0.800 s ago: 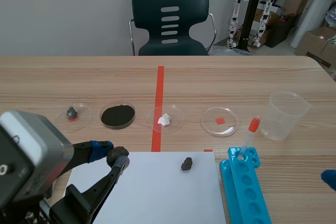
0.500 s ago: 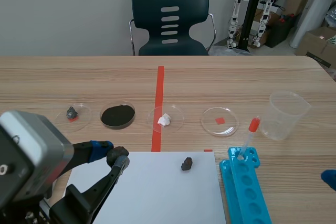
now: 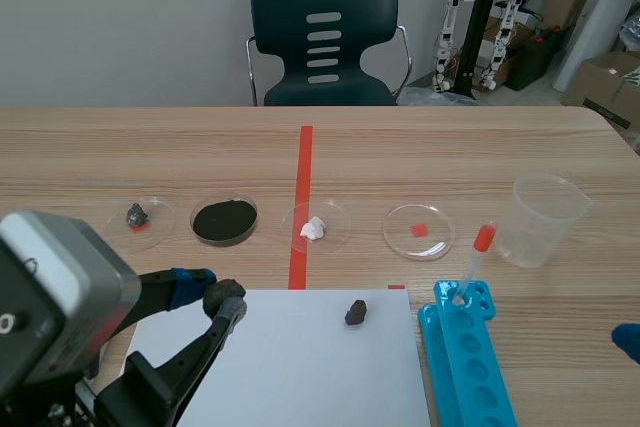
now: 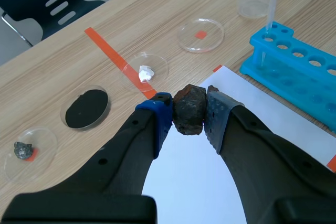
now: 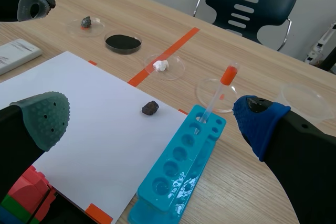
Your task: Put the middle mineral back
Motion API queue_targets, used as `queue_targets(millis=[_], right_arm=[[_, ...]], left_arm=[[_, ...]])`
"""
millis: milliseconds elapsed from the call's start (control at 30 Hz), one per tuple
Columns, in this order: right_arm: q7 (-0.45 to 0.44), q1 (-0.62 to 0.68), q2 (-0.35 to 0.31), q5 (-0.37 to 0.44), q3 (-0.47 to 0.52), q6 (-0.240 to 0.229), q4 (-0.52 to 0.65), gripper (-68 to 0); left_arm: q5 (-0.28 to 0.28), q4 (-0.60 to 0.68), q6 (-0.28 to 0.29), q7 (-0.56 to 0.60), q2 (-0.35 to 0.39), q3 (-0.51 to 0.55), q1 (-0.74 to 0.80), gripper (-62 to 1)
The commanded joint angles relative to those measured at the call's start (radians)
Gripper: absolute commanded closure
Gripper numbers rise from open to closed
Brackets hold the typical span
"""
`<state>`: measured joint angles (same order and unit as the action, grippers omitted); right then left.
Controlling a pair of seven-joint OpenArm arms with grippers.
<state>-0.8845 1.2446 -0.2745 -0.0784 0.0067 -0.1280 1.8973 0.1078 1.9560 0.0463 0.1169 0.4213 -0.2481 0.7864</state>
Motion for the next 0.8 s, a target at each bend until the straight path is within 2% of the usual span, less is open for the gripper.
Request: queue_targets(millis=[0, 233, 500, 633, 767], right_arm=[[-0.015, 0.002, 0.000, 0.010, 0.005, 0.000, 0.021, -67.9], [-0.014, 0.002, 0.000, 0.011, 0.005, 0.000, 0.021, -67.9], [-0.015, 0.002, 0.000, 0.011, 0.005, 0.000, 0.021, -67.9], [-0.015, 0.002, 0.000, 0.011, 0.005, 0.000, 0.021, -67.9], [-0.015, 0.002, 0.000, 0.010, 0.005, 0.000, 0.021, -67.9]], left_arm=[[-0.006, 0.008, -0.002, -0.005, -0.007, 0.003, -0.003, -8.6], [-0.012, 0.008, -0.002, -0.070, -0.014, 0.002, -0.016, -8.6], [-0.014, -0.011, -0.002, -0.172, -0.106, 0.002, -0.081, -8.6], [-0.013, -0.111, -0.001, -0.206, -0.154, -0.002, -0.164, -8.6], [-0.014, -0.269, -0.001, -0.220, -0.185, -0.041, -0.281, -8.7]])
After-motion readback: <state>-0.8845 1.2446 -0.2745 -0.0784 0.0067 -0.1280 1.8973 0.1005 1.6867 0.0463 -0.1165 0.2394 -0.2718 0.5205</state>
